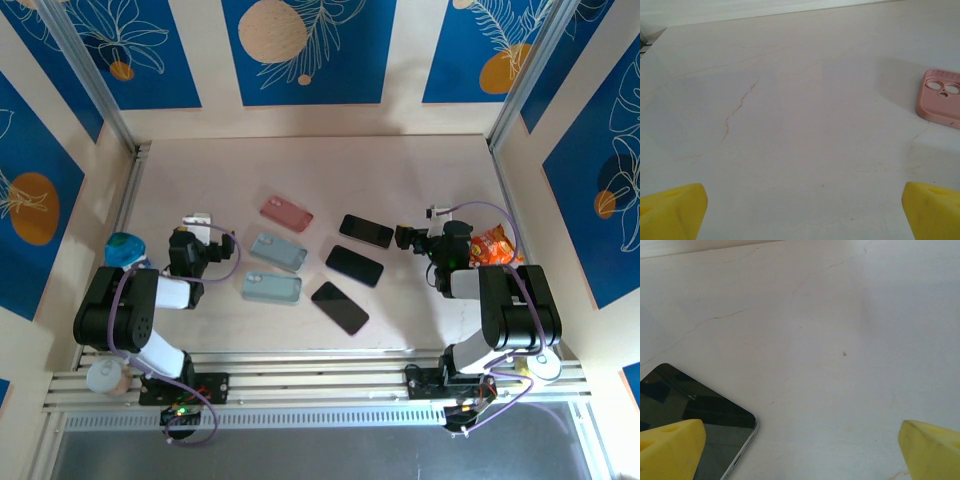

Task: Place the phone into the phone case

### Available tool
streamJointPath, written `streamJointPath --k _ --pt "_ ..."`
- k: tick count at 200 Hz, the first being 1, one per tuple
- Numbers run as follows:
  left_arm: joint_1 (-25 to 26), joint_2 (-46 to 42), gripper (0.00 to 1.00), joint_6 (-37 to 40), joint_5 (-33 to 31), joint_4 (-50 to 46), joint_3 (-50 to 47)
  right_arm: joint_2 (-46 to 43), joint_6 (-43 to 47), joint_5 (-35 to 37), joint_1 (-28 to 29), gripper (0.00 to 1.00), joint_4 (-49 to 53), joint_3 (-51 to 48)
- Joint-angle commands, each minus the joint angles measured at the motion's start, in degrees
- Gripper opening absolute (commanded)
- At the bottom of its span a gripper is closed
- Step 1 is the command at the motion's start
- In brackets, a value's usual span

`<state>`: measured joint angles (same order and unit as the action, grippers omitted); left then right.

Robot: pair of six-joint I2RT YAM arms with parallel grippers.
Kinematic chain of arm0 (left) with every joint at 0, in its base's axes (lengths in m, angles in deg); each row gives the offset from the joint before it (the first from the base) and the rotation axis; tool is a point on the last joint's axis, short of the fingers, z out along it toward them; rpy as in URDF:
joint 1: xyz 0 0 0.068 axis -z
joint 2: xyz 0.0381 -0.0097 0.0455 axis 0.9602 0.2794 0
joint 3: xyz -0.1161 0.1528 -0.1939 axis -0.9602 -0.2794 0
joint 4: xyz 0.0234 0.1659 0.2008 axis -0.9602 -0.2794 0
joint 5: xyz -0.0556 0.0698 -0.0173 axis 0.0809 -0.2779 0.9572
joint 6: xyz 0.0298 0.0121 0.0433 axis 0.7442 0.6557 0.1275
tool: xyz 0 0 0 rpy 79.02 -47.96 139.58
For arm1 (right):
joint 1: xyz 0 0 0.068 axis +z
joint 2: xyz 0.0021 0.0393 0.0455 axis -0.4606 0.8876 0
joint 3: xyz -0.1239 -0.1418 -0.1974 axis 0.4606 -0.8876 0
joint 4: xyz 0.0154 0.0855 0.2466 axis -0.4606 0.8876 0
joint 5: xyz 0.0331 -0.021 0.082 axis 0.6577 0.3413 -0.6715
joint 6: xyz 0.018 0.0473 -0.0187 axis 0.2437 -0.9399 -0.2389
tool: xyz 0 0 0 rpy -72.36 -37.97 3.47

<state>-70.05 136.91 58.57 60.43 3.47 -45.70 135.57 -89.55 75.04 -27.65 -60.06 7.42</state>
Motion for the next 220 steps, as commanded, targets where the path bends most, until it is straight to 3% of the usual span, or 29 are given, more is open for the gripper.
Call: streamJointPath --k 1,37,56,76,89,115,132,167,220 --pt "-0.5 -0.1 1.0 -0.1 0.1 1.4 0.5 0.1 0.7 -0.3 0.0 0.99 -1.7 1.1" --pt "-0.5 -0.1 1.0 -0.1 -0.1 1.0 0.7 0.0 0.7 -0.3 0.0 0.99 -1.8 1.0" --pt "-0.5 -4.4 0.91 -1.8 -5.4 -3.3 1.2 -2.2 1.3 4.5 1.7 0.93 0.1 1.5" --pt "-0.4 -16.2 0.9 -5.3 -11.4 -16.5 3.4 -9.8 1.2 14.3 6.8 0.93 17.2 7.3" --pt "0.3 -22.1 0.86 -8.4 -7.5 -20.8 4.6 -13.4 1.0 15.5 10.0 0.91 26.8 11.2" --pt "4.7 -26.5 0.8 -17.4 -7.8 -38.8 11.6 -15.3 -3.0 18.2 15.7 0.91 39.5 16.5" --pt "8.1 -27.1 0.77 -22.4 -6.8 -46.7 14.2 -14.6 -8.0 12.6 16.4 0.91 46.5 19.2" --pt "16.7 -28.6 0.76 -24.3 -9.7 -59.6 17.0 -11.2 -14.9 6.2 18.3 0.91 52.6 21.7" --pt "21.9 -30.5 0.76 -27.8 -7.4 -64.1 18.0 -1.7 -20.3 0.3 19.4 0.92 55.7 24.5"
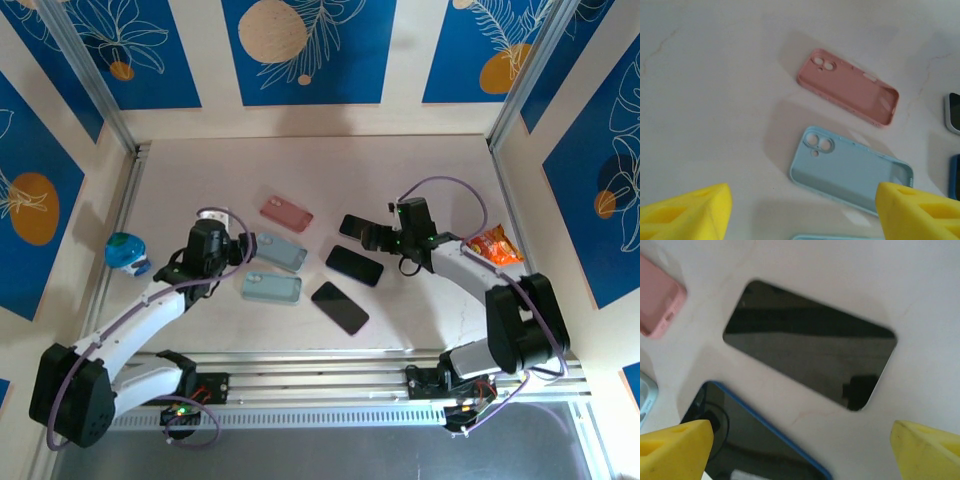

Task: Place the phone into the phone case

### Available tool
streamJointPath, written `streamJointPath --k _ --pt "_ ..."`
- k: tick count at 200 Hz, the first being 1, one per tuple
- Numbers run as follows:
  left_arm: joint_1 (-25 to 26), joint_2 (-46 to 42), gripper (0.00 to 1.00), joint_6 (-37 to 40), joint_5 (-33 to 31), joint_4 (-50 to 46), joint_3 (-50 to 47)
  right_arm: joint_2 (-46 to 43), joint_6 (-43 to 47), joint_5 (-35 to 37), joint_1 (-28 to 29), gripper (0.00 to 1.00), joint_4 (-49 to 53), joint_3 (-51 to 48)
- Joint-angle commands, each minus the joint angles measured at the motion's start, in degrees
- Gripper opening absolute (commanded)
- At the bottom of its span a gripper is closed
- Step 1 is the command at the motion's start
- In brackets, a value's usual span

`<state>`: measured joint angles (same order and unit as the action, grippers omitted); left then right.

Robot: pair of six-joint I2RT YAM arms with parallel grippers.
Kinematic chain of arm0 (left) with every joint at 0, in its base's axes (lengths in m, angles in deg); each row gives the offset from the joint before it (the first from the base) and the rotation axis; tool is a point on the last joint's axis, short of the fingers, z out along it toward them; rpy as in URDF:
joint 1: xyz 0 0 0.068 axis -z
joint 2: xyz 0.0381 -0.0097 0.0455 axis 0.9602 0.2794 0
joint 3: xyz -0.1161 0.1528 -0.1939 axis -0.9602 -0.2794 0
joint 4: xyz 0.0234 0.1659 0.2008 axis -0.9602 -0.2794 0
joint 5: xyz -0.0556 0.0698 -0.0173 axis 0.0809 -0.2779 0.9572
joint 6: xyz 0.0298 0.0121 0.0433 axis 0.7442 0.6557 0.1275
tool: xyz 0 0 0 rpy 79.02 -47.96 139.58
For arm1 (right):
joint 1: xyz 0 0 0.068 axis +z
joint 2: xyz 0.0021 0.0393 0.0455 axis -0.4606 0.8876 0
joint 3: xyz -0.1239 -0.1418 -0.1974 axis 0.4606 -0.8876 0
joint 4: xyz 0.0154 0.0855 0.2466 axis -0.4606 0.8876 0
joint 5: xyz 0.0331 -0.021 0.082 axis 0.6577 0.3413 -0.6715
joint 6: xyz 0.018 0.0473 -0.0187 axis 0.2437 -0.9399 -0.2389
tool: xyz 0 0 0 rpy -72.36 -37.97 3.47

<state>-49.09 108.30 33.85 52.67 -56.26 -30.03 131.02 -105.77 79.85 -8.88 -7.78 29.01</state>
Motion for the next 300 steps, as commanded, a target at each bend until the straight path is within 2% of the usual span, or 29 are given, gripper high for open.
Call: streamJointPath --k 1,16,42,111,186,196,233,263,279,300 --pt "1.0 -2.0 0.76 -3.1 0.5 -4.3 2.3 2.9 -4.2 -4.6 0.7 0.92 3.4 3.1" --pt "1.1 -2.3 0.76 -3.7 2.4 -4.1 2.5 5.1 -4.3 -6.3 1.4 0.92 3.7 4.0" --pt "1.2 -2.3 0.76 -4.0 3.9 -3.9 2.6 7.2 -5.9 -5.1 3.3 0.92 5.0 4.9" --pt "1.2 -2.6 0.77 -3.3 3.6 -4.1 2.0 9.9 -9.4 -5.3 6.0 0.92 6.7 2.8" --pt "1.2 -2.6 0.78 -3.1 4.2 -3.4 0.6 5.5 -10.4 -5.4 11.8 0.91 13.0 1.8" --pt "1.2 -2.7 0.78 -3.2 4.2 -3.4 0.5 4.8 -9.9 -4.5 12.5 0.91 13.6 2.5" --pt "1.2 -2.6 0.76 -3.2 4.4 -3.1 0.2 7.5 -2.0 7.4 16.9 0.93 19.1 9.9" --pt "1.2 -2.0 0.73 -2.5 5.0 -3.3 0.6 12.6 3.4 8.4 17.7 0.95 18.7 13.9" --pt "1.2 -1.9 0.67 -2.5 5.1 -3.3 0.6 15.0 4.9 7.3 17.8 0.96 18.2 15.5" --pt "1.2 -1.4 0.66 -2.4 5.1 -3.8 0.9 17.9 5.7 6.9 17.8 0.97 18.4 17.2"
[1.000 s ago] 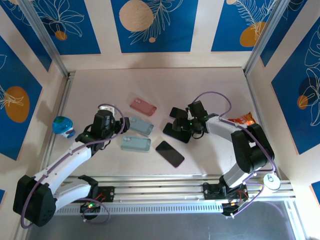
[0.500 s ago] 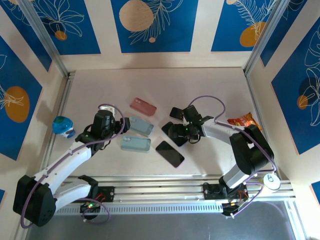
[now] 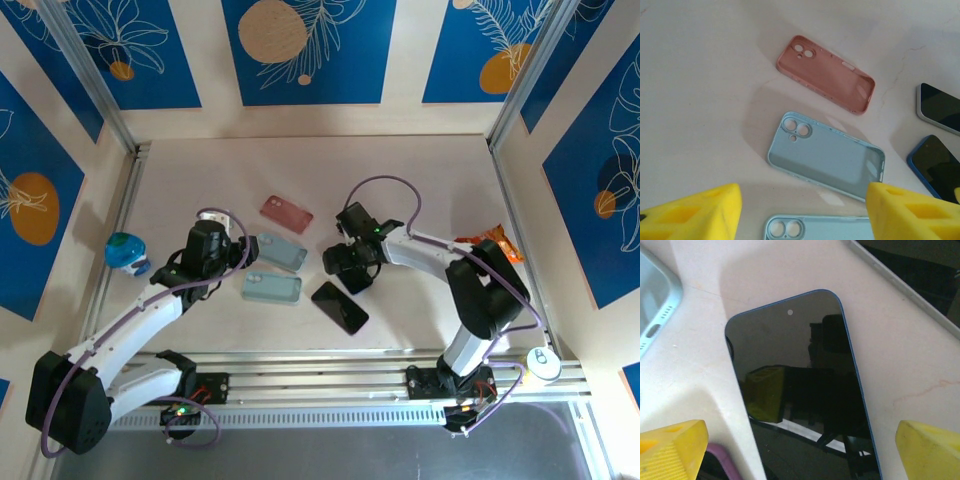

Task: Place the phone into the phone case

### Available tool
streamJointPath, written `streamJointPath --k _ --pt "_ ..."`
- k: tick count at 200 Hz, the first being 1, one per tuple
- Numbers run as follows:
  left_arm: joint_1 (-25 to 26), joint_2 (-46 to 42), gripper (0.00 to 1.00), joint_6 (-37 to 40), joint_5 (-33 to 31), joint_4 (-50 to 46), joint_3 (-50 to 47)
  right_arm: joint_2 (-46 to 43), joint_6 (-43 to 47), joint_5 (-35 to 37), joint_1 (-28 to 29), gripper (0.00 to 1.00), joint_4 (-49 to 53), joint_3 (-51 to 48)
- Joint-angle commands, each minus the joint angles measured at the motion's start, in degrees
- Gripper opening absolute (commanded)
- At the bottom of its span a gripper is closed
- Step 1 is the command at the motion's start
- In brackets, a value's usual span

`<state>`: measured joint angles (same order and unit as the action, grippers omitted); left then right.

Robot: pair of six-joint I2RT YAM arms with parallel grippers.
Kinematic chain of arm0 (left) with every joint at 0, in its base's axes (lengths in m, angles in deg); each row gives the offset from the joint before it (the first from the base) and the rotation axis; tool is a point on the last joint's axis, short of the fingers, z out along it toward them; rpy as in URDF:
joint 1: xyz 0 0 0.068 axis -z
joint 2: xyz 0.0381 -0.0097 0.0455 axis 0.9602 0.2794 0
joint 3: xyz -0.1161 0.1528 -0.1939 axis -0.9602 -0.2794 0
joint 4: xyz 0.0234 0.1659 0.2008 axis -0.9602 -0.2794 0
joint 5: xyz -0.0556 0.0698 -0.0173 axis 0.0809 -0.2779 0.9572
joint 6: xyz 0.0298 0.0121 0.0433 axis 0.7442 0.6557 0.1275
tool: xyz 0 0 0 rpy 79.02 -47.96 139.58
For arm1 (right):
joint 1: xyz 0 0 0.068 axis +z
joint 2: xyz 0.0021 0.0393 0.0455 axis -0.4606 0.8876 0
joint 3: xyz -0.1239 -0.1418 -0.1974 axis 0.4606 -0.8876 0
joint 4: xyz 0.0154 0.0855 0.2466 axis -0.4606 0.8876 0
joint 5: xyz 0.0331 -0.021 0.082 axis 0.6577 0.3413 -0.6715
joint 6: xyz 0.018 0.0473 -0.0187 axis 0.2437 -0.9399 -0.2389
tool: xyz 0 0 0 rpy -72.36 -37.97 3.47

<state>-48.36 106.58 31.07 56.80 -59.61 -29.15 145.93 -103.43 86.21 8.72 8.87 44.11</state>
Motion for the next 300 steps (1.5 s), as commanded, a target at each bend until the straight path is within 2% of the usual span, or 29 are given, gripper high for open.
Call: streamJointPath --k 1,63,128,139,175,213,248,300 --pt "0.5 0.3 0.66 0.4 1.0 -0.4 0.0 3.1 3.4 0.5 0.2 0.97 1.8 2.1" --pt "0.5 2.2 0.66 1.3 1.5 -1.2 1.5 6.8 4.0 1.4 0.5 0.95 3.5 3.2" --pt "0.5 6.1 0.7 1.5 2.6 -2.6 3.9 9.9 4.9 7.2 3.7 0.92 5.5 4.1" --pt "0.5 6.6 0.72 1.6 3.0 -3.0 4.3 10.2 4.9 8.0 4.3 0.88 5.4 4.0" --pt "0.5 7.6 0.72 1.6 4.6 -3.0 4.3 9.9 4.4 9.8 4.7 0.6 2.9 2.7" --pt "0.6 9.2 0.68 2.1 10.1 -2.6 4.9 6.2 7.9 11.8 4.6 0.54 0.0 2.2" --pt "1.3 12.1 0.66 0.2 18.2 0.7 4.8 1.7 11.8 7.1 3.4 0.54 1.3 4.1" --pt "2.1 18.3 0.69 -7.0 28.0 11.4 5.1 -4.5 10.4 -3.4 1.7 0.54 3.1 5.3"
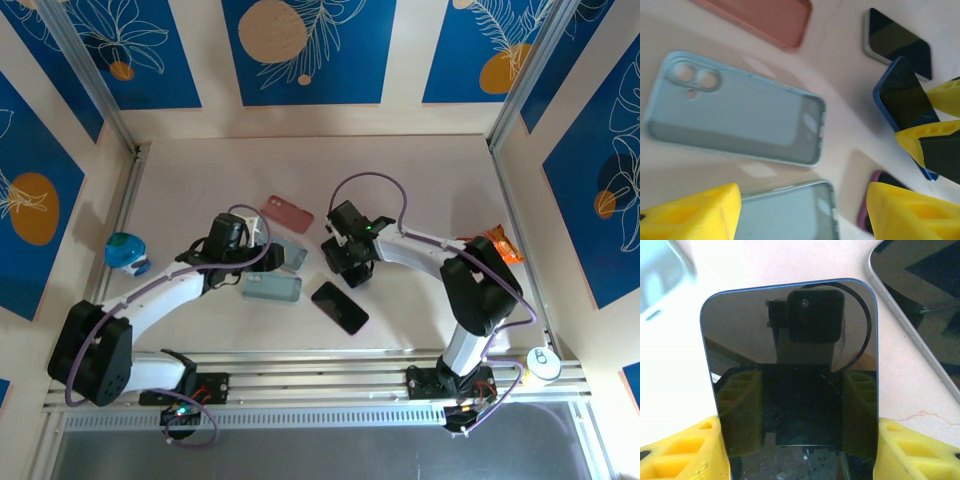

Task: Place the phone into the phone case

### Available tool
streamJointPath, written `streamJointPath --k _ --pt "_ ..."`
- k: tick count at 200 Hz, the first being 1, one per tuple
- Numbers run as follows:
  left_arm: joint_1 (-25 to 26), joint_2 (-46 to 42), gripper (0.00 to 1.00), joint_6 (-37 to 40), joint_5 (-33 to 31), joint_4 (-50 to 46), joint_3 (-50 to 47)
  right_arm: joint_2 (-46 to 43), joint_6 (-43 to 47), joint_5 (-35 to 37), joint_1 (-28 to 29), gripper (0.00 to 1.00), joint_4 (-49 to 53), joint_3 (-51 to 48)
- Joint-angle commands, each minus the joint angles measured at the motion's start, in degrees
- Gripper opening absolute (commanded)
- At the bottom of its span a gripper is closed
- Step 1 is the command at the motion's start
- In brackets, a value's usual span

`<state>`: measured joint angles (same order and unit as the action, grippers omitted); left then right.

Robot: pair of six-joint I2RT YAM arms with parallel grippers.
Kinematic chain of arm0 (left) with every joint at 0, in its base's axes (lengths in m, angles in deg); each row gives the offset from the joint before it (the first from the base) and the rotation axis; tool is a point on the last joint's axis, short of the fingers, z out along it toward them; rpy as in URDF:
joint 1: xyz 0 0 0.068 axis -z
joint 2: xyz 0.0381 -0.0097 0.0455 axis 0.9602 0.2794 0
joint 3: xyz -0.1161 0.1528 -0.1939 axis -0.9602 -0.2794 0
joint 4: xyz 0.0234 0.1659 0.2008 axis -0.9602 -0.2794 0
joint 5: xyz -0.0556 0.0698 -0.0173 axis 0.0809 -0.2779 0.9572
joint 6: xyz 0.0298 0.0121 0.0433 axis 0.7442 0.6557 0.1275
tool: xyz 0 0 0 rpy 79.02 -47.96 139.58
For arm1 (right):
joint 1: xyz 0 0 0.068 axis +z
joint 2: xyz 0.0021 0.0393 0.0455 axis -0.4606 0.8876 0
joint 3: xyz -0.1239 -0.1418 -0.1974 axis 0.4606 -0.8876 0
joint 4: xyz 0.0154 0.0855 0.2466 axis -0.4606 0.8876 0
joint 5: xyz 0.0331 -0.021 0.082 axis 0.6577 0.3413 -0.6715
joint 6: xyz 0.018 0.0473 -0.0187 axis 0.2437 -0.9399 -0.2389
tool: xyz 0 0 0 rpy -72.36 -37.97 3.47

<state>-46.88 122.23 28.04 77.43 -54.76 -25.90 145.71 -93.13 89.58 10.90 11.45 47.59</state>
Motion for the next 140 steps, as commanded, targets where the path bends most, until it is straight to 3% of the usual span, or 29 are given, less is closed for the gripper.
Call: streamJointPath --k 1,64,140 --pt "0.6 2.7 0.69 -4.1 7.5 6.8 1.8 -4.4 0.0 -6.9 -0.5 0.54 0.5 1.9" --pt "1.6 12.6 0.7 -13.9 18.1 24.3 2.8 -6.4 -2.3 -12.3 -0.9 0.54 0.6 1.5" --pt "3.7 18.4 0.69 -17.3 18.4 32.3 4.3 -6.2 -2.8 -14.2 -0.9 0.54 0.6 1.9"
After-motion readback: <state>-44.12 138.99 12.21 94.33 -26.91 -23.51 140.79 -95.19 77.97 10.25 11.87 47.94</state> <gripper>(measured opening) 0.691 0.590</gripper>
